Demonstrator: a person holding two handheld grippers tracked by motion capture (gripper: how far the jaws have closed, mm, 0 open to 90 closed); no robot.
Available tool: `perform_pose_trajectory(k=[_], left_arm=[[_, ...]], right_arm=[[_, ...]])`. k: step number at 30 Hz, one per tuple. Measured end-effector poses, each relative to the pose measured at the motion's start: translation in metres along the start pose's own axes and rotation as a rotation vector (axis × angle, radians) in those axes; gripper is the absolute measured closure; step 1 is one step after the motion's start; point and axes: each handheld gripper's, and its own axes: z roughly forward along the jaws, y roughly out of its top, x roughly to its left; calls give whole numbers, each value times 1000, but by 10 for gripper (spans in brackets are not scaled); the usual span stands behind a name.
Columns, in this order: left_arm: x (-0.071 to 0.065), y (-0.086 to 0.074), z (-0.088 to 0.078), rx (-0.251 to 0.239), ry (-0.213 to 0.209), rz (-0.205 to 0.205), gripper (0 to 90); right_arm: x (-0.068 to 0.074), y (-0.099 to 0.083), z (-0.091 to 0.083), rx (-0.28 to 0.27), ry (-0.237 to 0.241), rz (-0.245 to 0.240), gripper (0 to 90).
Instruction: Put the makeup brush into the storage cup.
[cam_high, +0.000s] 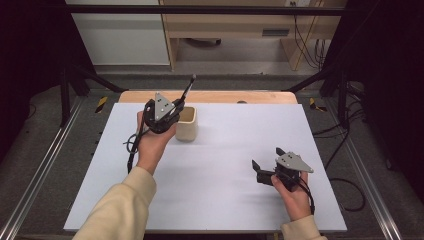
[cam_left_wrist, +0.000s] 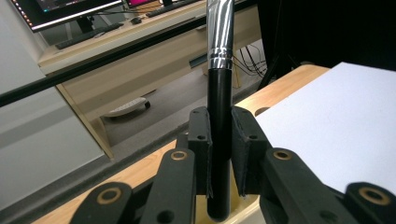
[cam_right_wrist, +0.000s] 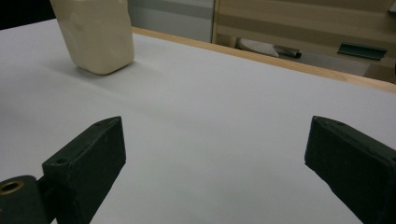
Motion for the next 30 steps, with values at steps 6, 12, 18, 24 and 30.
perform_pose_trajectory(k=[6, 12, 18, 24, 30], left_arm=[[0, -3, 8, -12, 0, -11, 787], [-1, -7, 14, -17, -1, -23, 787], [-1, -11, 15, -28, -4, -56, 788], [-2, -14, 17, -57, 3, -88, 788], [1, -21, 17, -93, 14, -160, 788]], right_arm=[[1, 0, 0, 1, 2, -12, 63], [1, -2, 1, 7, 5, -17, 62], [0, -2, 0, 2, 4, -5, 62], [0, -2, 1, 3, 6, -1, 62], [-1, -2, 1, 6, 9, 2, 62]])
